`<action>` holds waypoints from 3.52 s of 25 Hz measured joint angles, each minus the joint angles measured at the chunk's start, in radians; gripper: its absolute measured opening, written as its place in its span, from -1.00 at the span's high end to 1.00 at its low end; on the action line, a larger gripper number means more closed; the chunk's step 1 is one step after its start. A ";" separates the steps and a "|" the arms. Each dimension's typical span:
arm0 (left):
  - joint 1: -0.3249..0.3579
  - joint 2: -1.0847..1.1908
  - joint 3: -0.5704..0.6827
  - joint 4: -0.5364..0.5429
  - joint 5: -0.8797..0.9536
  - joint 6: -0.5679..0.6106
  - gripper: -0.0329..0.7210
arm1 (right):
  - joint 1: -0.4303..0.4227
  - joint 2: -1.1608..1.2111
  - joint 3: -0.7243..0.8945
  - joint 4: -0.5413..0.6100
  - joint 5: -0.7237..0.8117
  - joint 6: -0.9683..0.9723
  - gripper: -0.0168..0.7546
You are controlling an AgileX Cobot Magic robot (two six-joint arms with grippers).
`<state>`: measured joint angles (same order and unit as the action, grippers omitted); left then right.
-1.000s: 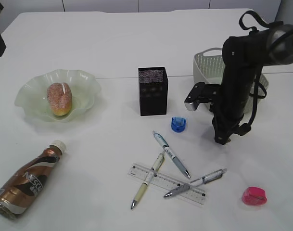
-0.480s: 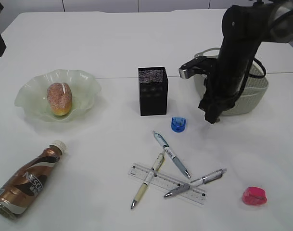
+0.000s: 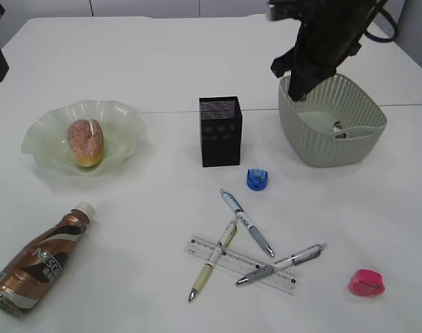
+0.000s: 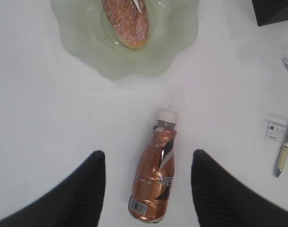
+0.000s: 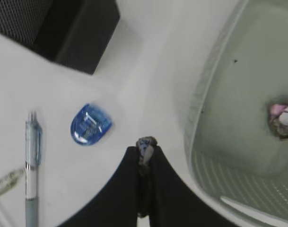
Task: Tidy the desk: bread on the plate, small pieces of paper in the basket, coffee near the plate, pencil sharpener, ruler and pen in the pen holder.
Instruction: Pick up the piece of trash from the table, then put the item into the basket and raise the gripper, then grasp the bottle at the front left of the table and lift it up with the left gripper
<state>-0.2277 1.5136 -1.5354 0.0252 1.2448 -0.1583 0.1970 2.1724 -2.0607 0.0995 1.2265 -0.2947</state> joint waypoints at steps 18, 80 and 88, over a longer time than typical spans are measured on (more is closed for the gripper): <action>0.000 0.000 0.000 -0.066 0.000 0.000 -0.19 | -0.040 0.009 -0.126 -0.309 0.017 0.420 0.89; 0.000 0.000 0.000 -0.080 0.000 0.000 -0.19 | -0.094 -0.467 0.023 -0.201 0.029 0.499 -0.40; 0.000 -0.006 0.000 -0.094 0.000 0.000 -0.19 | -0.094 -0.807 0.390 -0.151 0.035 0.499 -0.40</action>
<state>-0.2277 1.5079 -1.5354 -0.0684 1.2448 -0.1583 0.1029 1.3657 -1.6710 -0.0514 1.2617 0.2047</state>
